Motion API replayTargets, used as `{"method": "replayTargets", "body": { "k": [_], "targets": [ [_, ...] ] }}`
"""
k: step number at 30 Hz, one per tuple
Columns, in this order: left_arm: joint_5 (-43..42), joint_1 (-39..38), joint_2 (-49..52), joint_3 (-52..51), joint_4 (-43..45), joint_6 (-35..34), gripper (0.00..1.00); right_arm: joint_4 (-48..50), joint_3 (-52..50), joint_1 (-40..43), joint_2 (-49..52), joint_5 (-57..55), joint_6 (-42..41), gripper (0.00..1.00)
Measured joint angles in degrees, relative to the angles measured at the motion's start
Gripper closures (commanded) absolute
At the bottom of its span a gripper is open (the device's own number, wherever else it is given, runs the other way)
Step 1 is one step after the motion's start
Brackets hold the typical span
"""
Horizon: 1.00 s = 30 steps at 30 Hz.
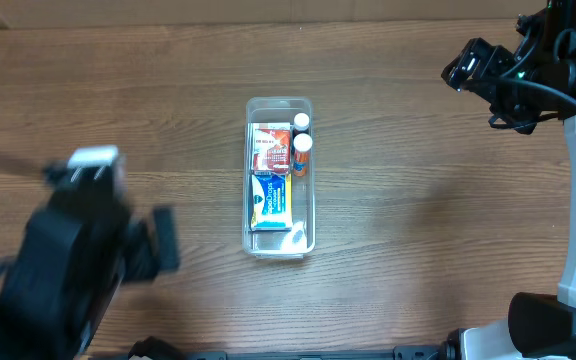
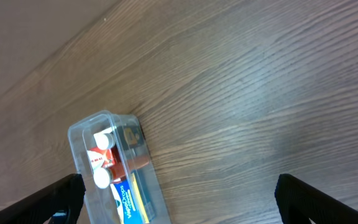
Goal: Pack container
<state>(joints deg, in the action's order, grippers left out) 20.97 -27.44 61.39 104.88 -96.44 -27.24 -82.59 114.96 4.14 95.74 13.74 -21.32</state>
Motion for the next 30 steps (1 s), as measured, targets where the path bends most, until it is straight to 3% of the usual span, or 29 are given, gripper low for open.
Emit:
{"method": "replayTargets", "body": {
  "k": [4, 8, 11, 14, 16, 20, 23, 26, 30],
  "targets": [
    [0.5, 0.0, -15.0, -13.4, 0.3, -8.4, 0.0, 0.0, 0.0, 0.0, 0.0, 0.0, 0.0, 0.0],
    [0.7, 0.0, -15.8, -16.1, 0.0, -8.8, 0.0, 0.0, 0.0, 0.0, 0.0, 0.0, 0.0, 0.0],
    [2.5, 0.0, -18.5, -26.3, 8.9, -8.7, 0.0, 0.1, 0.0, 0.0, 0.0, 0.0, 0.0, 0.0],
    [-0.8, 5.3, -27.1, -47.9, 37.0, 0.9, 0.0, 0.0, 0.0, 0.0, 0.0, 0.0, 0.0, 0.0],
    [-7.0, 13.1, -33.6, -60.3, 46.2, 8.4, 0.0, 0.0, 0.0, 0.0, 0.0, 0.0, 0.0, 0.0],
    [-14.8, 23.9, -49.9, -76.5, 48.3, 14.0, 0.0, 0.0, 0.0, 0.0, 0.0, 0.0, 0.0, 0.0],
    [-17.3, 26.3, -57.2, -82.6, 50.0, 15.4, 0.0, 0.0, 0.0, 0.0, 0.0, 0.0, 0.0, 0.0],
    [-19.9, 27.2, -60.2, -88.5, 54.6, 16.8, 0.0, 0.0, 0.0, 0.0, 0.0, 0.0, -0.1, 0.0],
    [-20.7, 27.2, -60.4, -92.8, 50.9, 17.0, 0.0, 0.0, 0.0, 0.0, 0.0, 0.0, 0.0, 0.0]
  ]
}}
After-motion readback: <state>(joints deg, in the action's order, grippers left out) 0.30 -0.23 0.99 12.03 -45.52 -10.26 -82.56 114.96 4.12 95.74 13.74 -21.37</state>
